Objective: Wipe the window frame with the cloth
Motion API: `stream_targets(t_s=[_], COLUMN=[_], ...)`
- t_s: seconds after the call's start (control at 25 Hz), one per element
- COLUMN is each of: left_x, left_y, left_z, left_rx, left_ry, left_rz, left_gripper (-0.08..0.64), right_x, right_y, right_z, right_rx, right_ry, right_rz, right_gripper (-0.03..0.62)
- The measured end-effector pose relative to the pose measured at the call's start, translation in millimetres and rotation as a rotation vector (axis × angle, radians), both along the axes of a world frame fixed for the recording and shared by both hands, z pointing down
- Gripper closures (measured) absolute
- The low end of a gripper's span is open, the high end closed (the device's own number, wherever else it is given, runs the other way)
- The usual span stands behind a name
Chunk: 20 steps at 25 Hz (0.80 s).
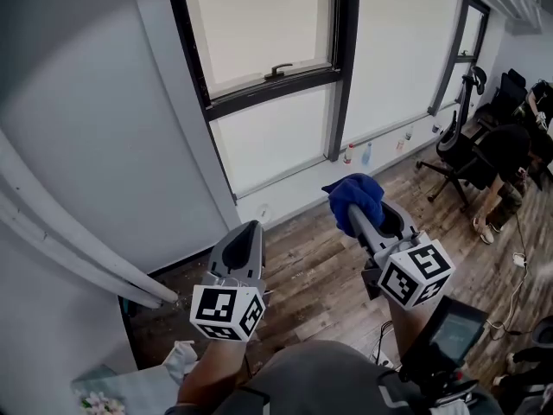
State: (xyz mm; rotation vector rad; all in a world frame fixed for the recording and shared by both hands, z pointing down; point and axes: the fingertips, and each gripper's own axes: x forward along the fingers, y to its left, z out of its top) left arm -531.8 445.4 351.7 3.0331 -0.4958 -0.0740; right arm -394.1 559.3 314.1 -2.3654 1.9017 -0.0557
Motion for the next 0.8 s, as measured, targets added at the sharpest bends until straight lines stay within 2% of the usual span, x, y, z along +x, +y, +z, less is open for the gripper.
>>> stream_targets(t_s=[0.24, 0.44, 0.6, 0.8], left_x=[-2, 12, 35, 77], left_y=[-22, -37, -54, -83], left_z=[8, 8, 10, 4], left_rx=[-0.011, -0.003, 0.016, 0.033], left_ry=[0.01, 0.008, -0.012, -0.034], left_rz=[0.026, 0.018, -0.001, -0.052], left_gripper=[0.551, 0.551, 0.551, 0.551], right_x=[-8, 5, 26, 76], right_y=[-18, -36, -60, -95], right_z=[7, 8, 8, 6], right_rx=[-0.02, -0.014, 0.013, 0.026], right_ry=[-0.007, -0.01, -0.009, -0.024], right_rz=[0.025, 0.016, -0.017, -0.054], right_gripper=[0.46, 0.46, 0.46, 0.46])
